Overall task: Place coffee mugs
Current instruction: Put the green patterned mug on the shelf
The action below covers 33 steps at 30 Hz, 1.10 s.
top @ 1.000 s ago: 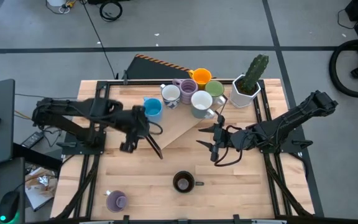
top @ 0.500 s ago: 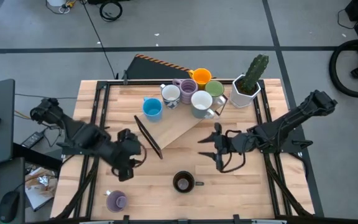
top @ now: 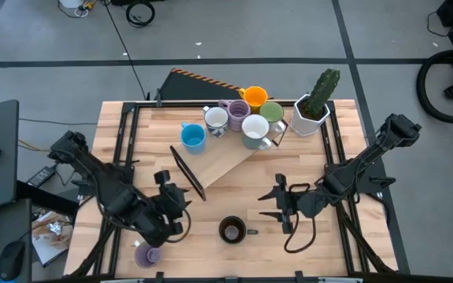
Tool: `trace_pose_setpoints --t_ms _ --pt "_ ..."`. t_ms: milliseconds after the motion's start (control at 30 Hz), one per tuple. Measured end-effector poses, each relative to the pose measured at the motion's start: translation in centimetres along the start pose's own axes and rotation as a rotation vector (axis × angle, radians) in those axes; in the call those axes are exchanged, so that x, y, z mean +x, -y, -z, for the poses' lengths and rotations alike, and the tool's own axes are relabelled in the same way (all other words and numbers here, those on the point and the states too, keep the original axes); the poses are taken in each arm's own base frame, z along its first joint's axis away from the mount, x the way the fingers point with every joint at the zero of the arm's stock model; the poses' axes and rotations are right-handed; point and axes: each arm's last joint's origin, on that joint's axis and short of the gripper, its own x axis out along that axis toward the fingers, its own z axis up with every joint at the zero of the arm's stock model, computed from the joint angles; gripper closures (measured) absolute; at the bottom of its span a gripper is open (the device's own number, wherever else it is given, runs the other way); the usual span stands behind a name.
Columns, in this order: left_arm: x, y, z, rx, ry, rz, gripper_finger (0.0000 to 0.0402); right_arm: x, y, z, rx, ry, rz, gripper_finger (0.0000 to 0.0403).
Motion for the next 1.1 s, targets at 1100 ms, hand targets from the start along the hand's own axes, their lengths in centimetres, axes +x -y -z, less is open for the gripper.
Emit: trace_pose_setpoints --t_ms 1100 --pt "-1.6 -9.2 -8.2 0.625 0.581 0.514 0.026 0.2 4.1 -3.5 0.085 0.033 -0.032 0.0199"
